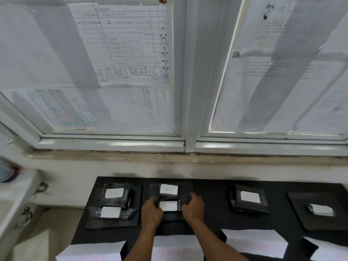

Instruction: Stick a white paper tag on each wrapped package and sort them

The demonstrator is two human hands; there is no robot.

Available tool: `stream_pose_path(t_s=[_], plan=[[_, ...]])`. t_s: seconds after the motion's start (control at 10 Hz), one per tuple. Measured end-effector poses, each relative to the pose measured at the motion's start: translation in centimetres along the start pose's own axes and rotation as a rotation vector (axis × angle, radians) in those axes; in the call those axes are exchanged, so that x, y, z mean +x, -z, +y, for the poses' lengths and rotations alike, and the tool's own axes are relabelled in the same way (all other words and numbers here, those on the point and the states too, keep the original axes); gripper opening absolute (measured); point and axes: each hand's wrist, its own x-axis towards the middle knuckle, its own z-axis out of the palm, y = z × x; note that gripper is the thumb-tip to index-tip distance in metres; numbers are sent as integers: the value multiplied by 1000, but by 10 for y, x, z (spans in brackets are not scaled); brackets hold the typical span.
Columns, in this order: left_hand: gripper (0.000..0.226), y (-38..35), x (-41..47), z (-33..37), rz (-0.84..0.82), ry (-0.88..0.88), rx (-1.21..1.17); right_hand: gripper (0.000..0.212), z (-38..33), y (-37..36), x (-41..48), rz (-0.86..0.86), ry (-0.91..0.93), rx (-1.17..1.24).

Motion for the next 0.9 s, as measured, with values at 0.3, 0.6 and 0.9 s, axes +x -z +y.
stream_pose_path(t_s=[0.3,0.6,0.9], plan=[[38,7,-4,-2,-61,55,-48,12,10,6,-6,12,-92,61],[53,8,-8,-3,-181,70,-36,23,10,10,-22,5,-114,139],[74,25,-49,20,-227,-69,-18,55,-1,36,-47,-67,23,78]])
